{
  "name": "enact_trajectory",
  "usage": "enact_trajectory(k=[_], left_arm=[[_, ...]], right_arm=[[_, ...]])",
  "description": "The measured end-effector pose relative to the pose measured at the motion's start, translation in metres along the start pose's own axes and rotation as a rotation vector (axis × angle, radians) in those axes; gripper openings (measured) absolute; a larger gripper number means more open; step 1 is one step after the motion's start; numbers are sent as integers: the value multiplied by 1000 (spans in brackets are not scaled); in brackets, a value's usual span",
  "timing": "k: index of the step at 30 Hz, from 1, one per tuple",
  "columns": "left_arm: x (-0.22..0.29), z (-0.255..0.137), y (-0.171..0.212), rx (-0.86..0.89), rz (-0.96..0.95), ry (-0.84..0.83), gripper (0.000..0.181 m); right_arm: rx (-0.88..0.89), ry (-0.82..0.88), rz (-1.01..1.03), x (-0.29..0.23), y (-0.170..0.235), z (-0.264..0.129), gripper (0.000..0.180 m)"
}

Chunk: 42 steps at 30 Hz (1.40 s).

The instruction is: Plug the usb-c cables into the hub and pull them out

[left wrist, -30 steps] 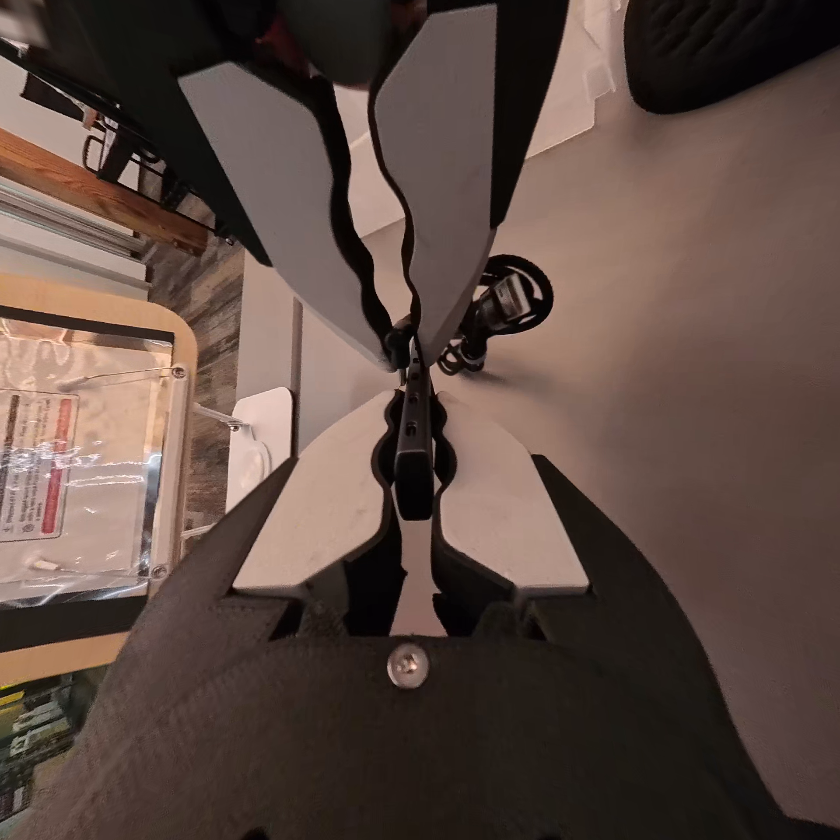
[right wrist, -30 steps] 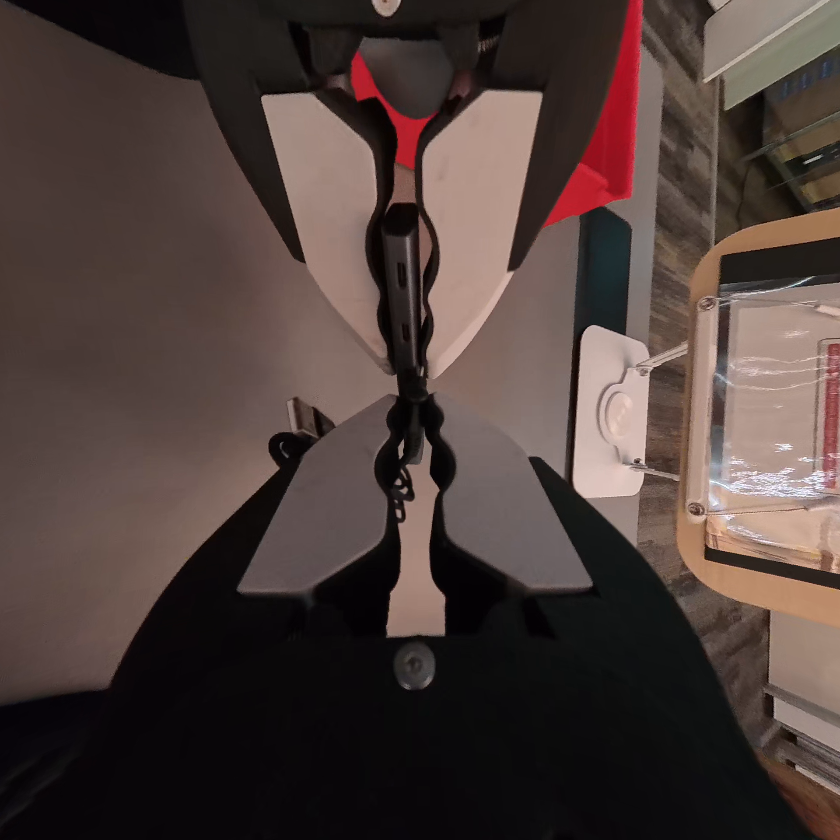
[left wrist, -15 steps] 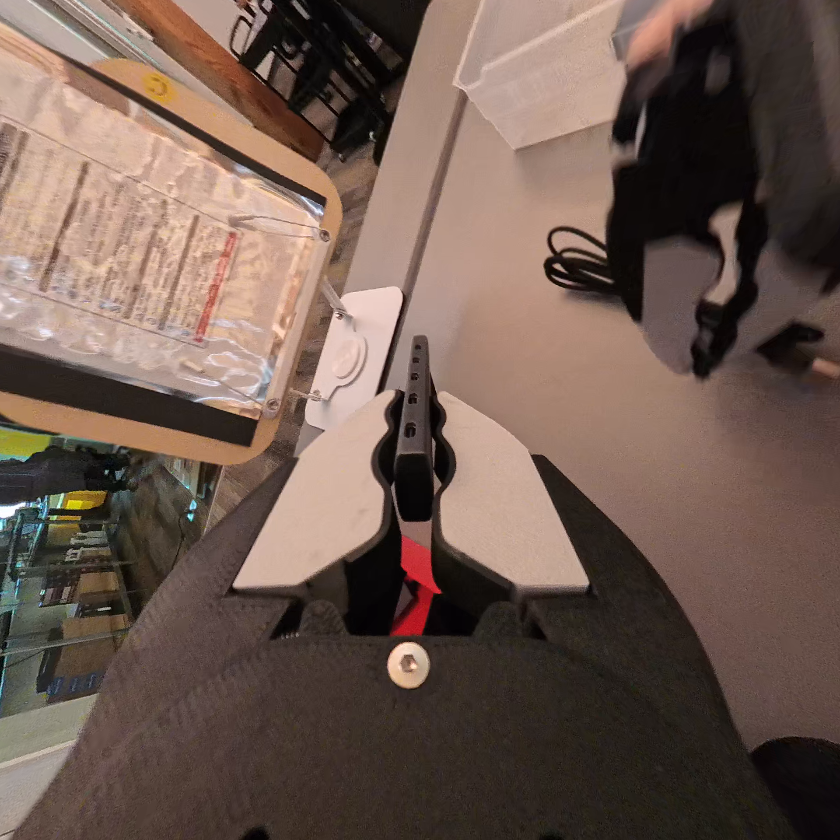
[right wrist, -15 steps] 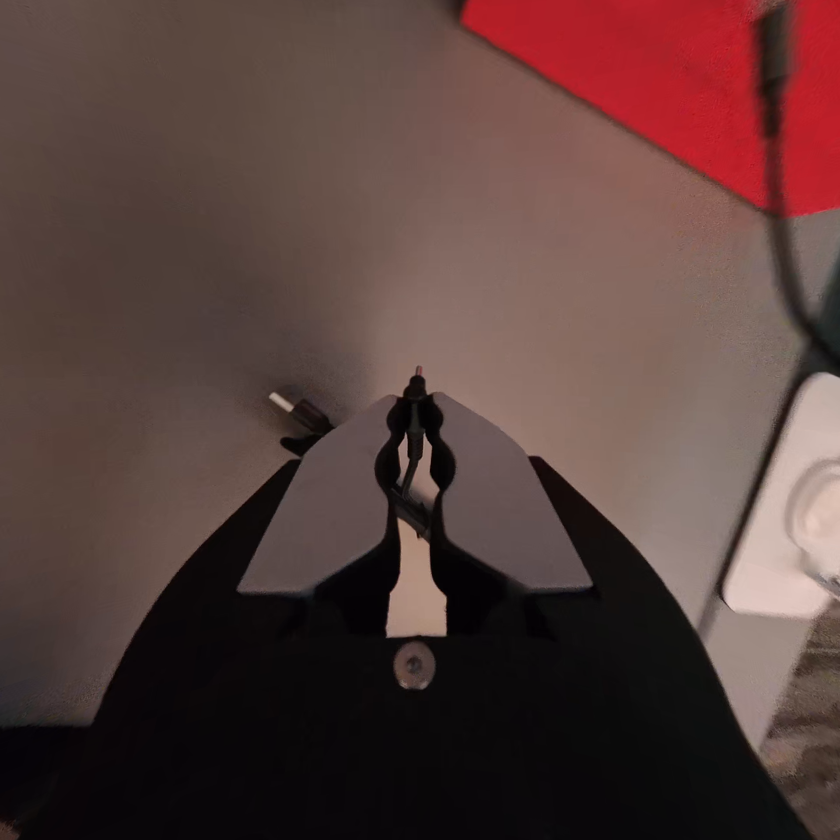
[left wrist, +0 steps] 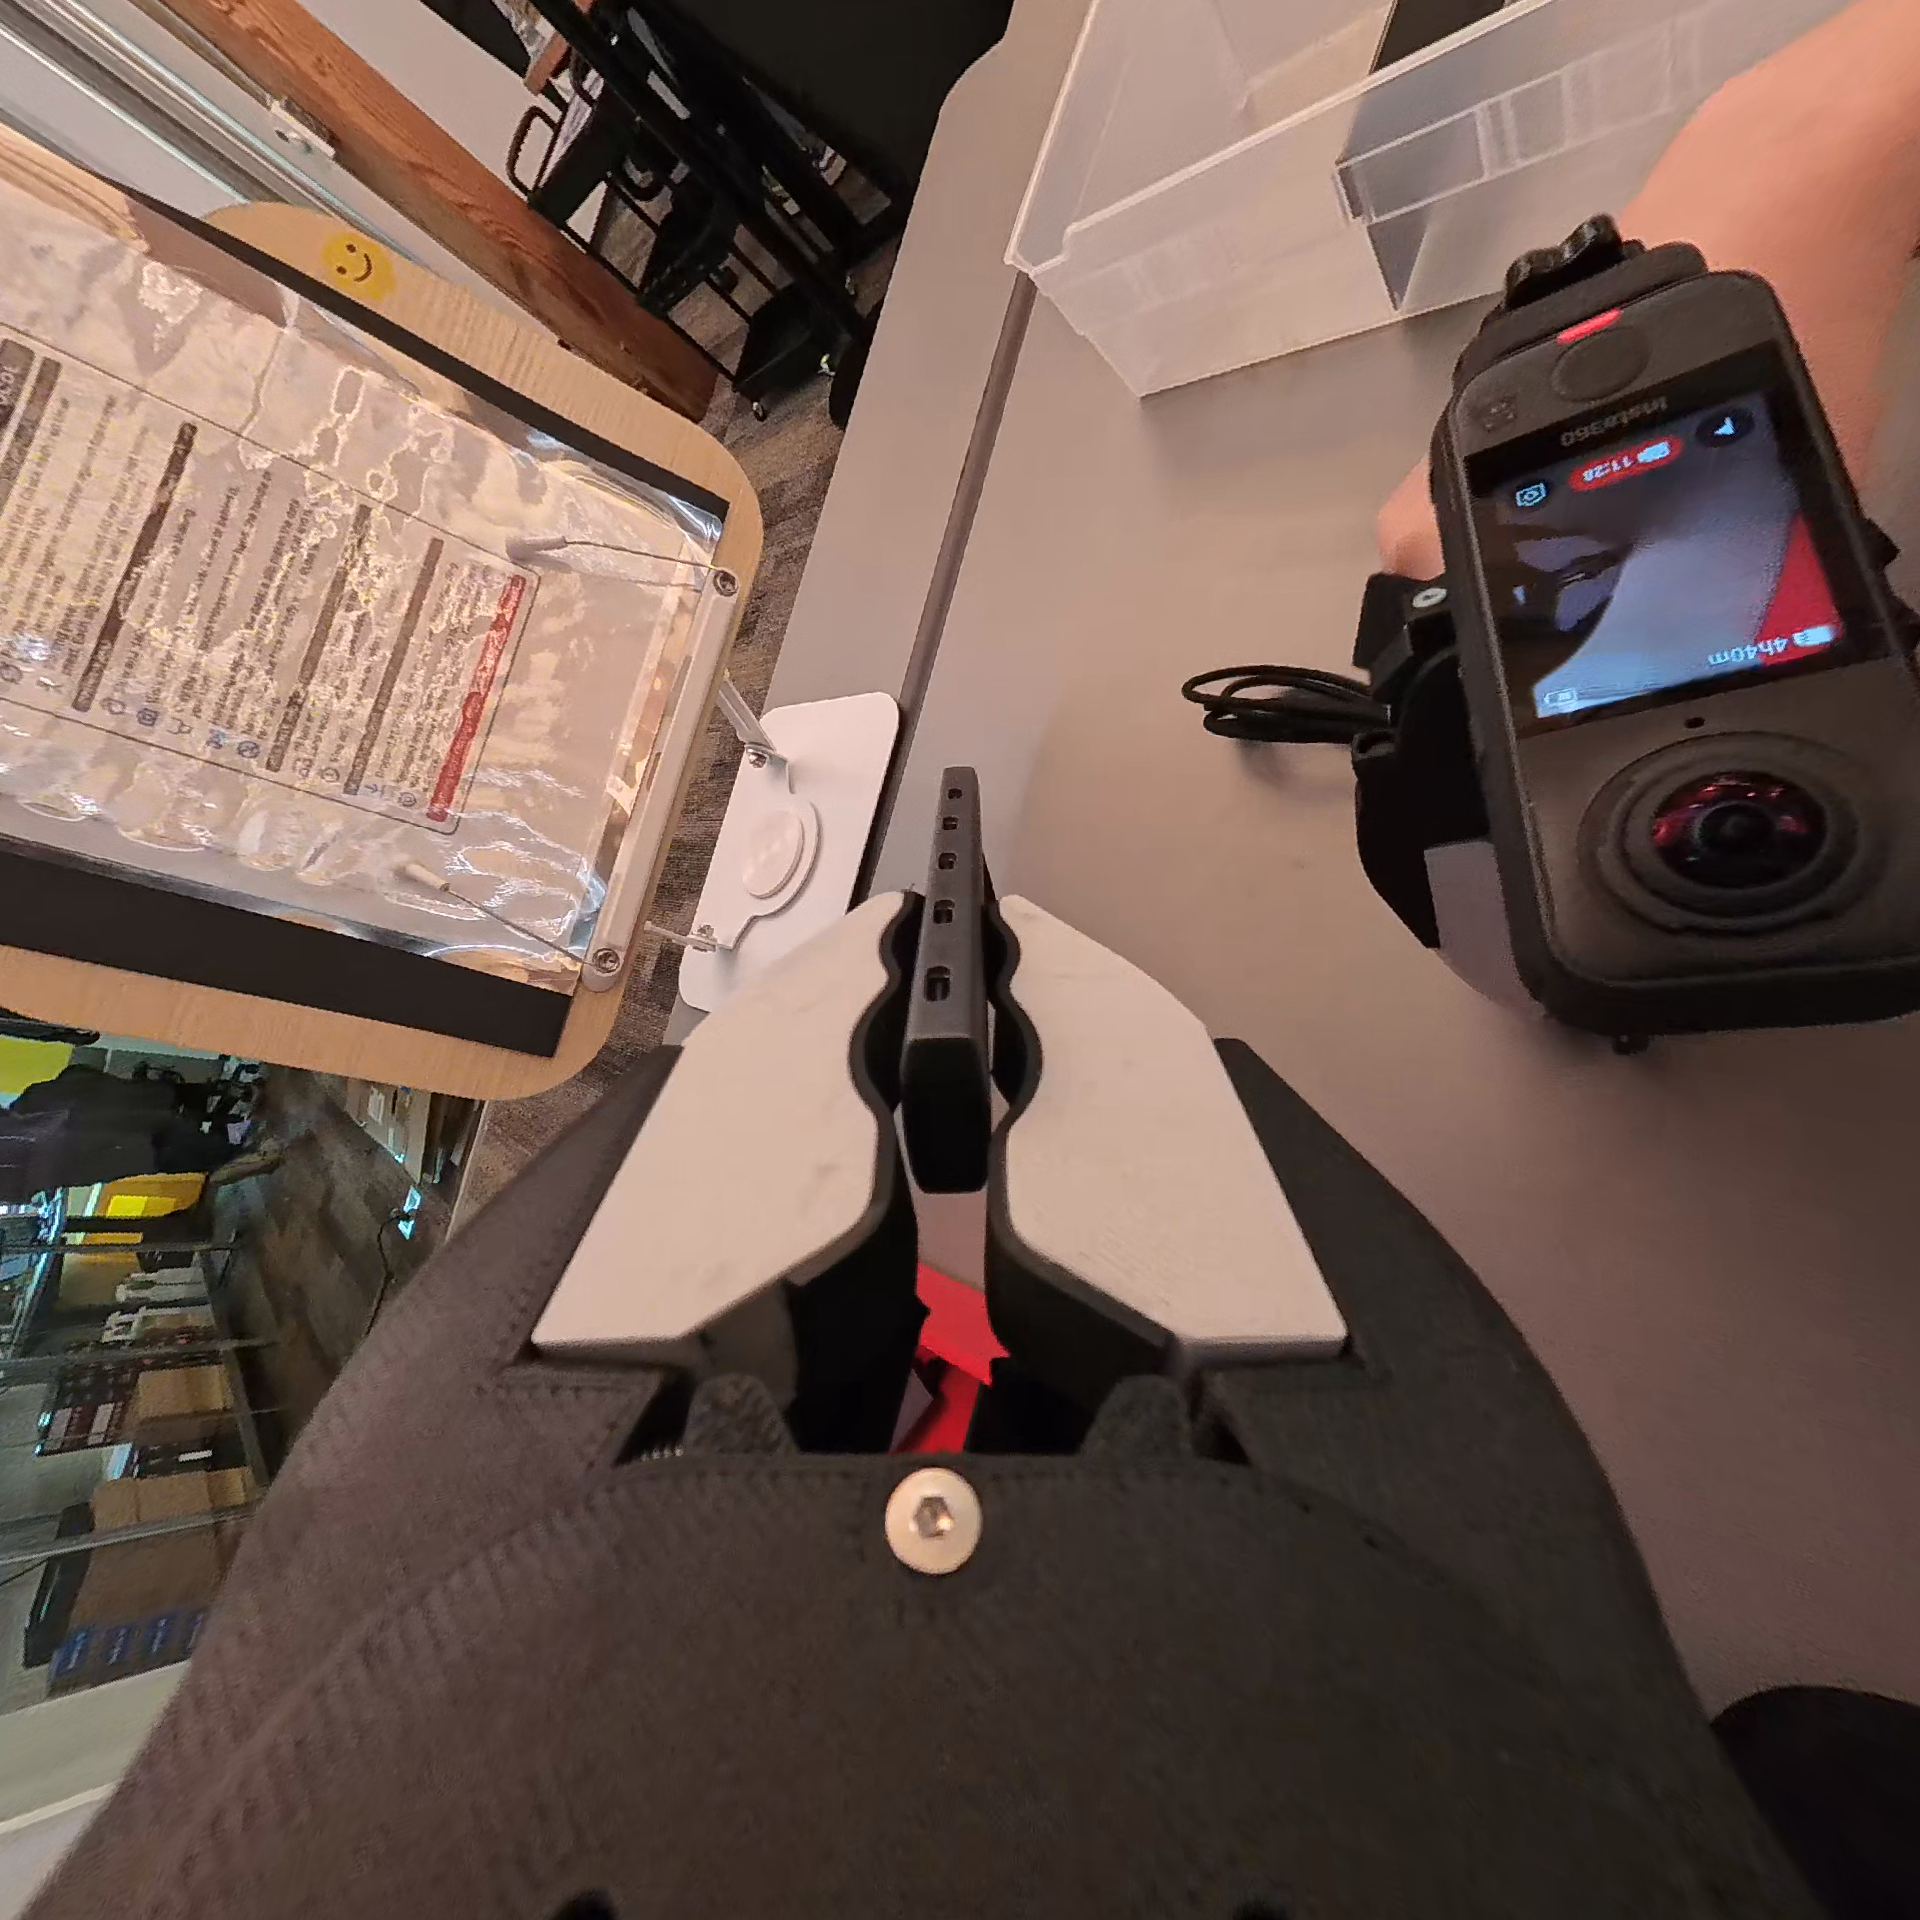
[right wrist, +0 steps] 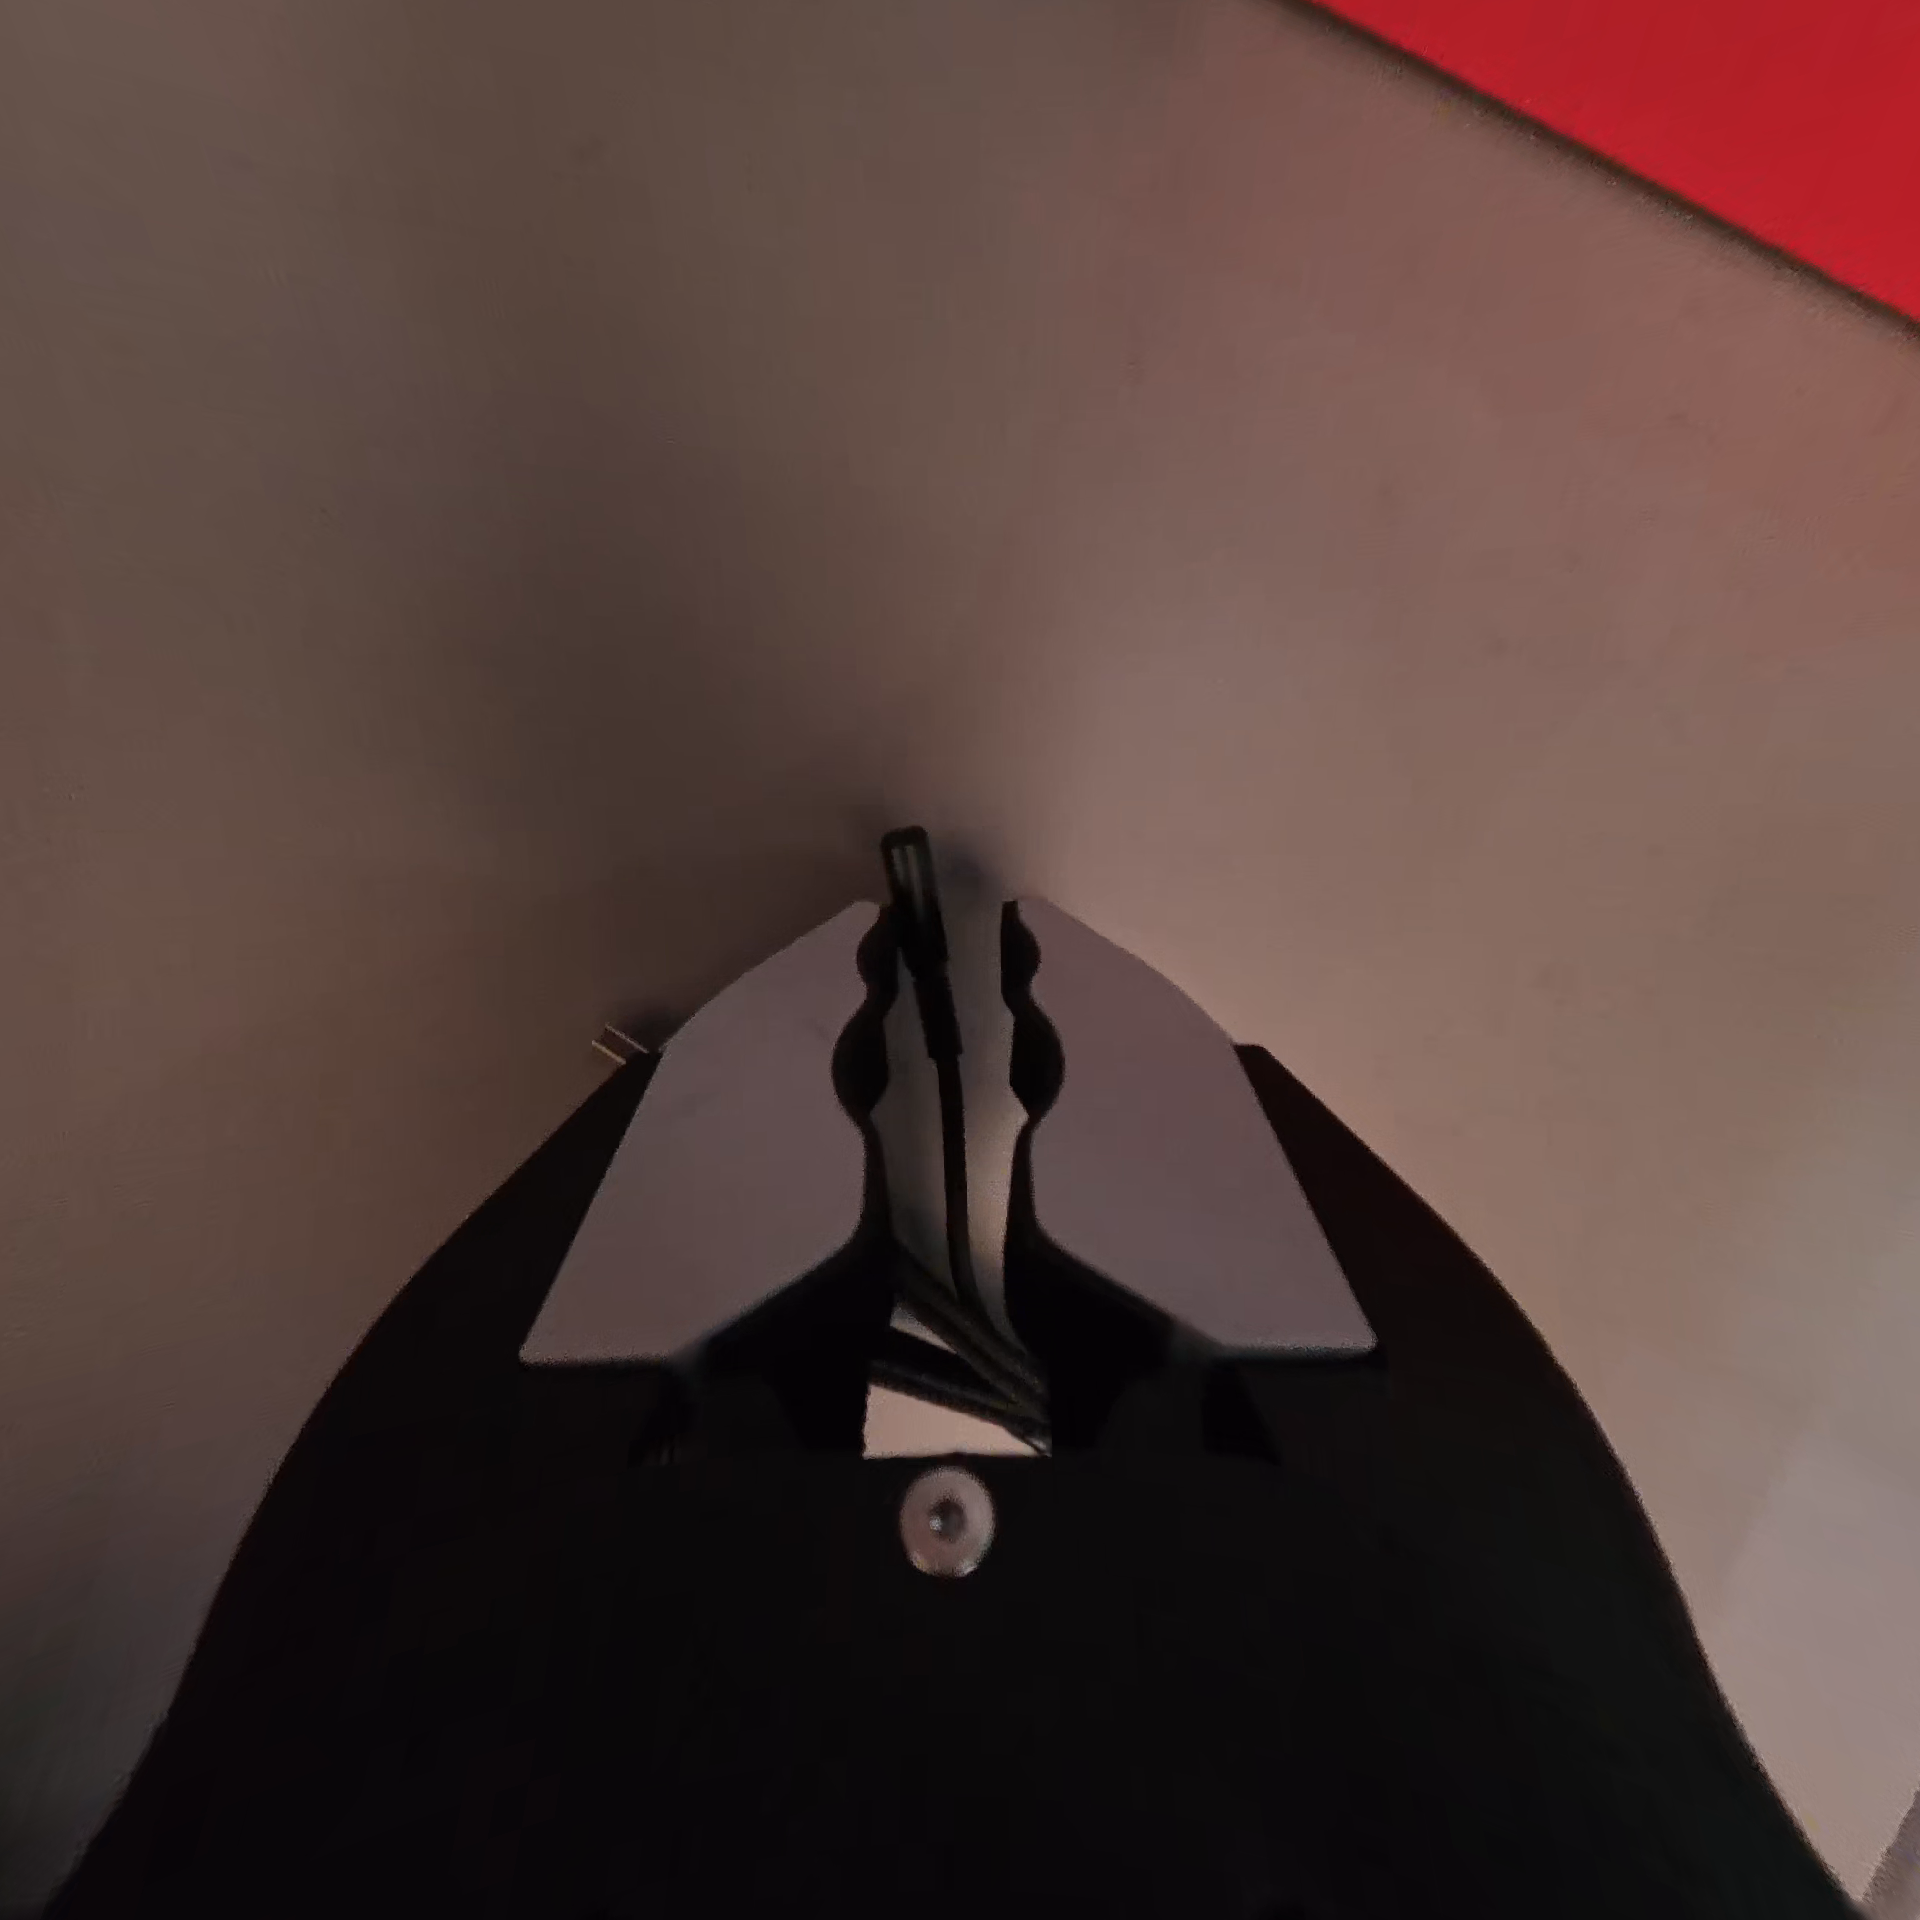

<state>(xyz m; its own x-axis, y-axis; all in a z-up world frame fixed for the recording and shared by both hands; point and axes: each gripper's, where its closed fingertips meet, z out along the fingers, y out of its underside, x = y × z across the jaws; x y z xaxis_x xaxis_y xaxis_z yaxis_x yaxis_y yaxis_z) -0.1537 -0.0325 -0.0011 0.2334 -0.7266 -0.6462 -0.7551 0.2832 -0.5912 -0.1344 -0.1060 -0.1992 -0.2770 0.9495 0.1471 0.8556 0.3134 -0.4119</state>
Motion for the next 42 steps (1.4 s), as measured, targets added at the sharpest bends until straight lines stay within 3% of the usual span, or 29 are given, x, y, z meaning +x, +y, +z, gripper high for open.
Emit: enact_trajectory(k=[6,20,30,42], left_arm=[[0,-4,-3,21,-11,6,10],[1,-1,-1,11,-8,9,10],[-3,0,6,-7,-22,0,10],[1,4,6,-17,-14,13,10]], right_arm=[[64,7,-57,-7,-17,-10,18],[60,-26,-20,-8,-14,-10,8],[340,-45,64,6,-27,-73,7],[86,-85,48,-8,-10,-12,8]])
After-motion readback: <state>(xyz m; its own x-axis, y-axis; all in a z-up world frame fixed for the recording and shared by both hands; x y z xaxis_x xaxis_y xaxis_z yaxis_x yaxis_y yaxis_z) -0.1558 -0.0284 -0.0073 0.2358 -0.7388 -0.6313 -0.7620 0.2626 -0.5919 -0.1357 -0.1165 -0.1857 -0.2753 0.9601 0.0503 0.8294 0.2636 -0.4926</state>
